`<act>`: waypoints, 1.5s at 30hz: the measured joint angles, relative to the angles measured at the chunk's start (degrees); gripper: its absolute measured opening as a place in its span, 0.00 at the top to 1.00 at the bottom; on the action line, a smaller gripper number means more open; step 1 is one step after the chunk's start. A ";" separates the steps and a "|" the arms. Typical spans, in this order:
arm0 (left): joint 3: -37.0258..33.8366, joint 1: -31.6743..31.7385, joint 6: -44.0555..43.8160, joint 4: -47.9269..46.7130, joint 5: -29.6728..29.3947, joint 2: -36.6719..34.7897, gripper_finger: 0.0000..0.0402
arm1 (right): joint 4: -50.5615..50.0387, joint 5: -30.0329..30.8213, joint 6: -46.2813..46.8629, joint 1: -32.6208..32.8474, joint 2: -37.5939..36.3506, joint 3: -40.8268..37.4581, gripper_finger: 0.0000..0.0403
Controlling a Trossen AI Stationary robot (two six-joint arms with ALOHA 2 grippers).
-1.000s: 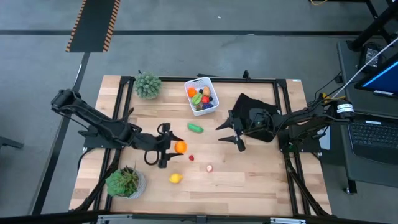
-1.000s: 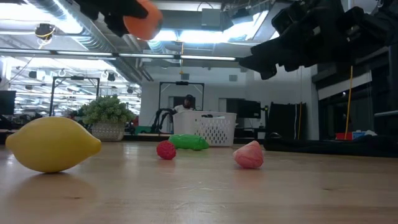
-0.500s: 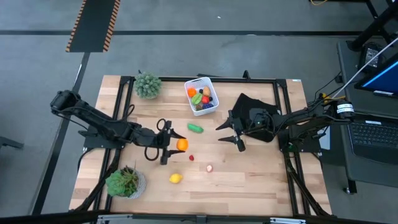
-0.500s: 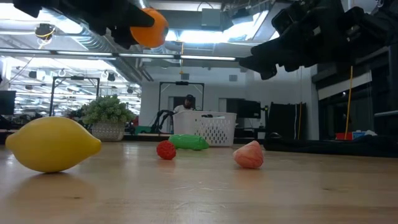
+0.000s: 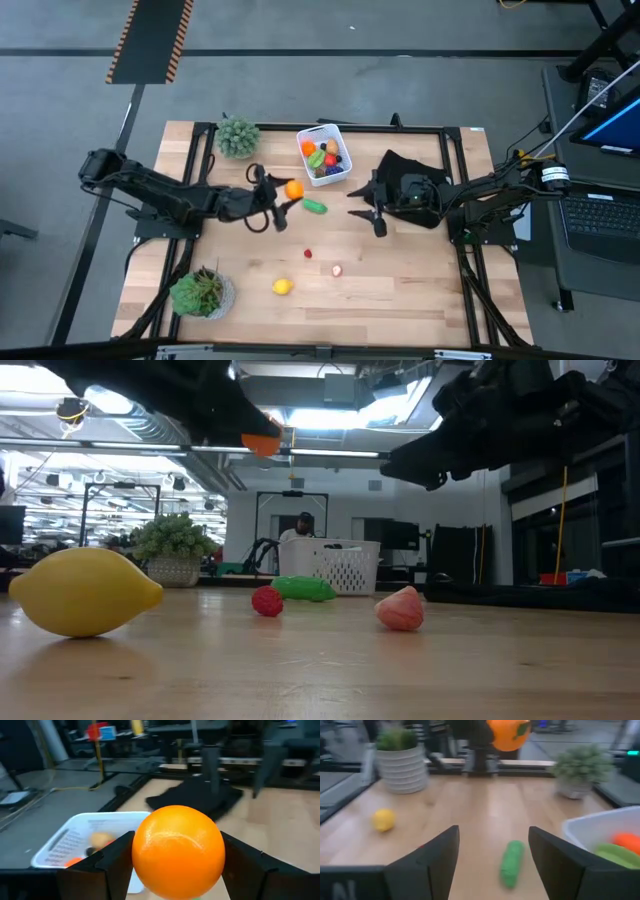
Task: Pick and placing Produce into tupperware
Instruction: Put the orange into the basket
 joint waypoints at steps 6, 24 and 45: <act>0.00 5.10 -0.84 0.57 -0.04 1.97 0.40 | -0.01 11.08 2.21 -0.01 0.01 0.00 0.40; 0.15 22.61 4.10 18.51 14.39 14.58 0.40 | -1.34 13.45 1.60 -0.07 0.04 -0.02 0.40; 11.86 30.85 7.66 19.06 21.95 25.81 0.40 | -1.75 13.56 -1.43 -0.20 0.04 -0.09 0.40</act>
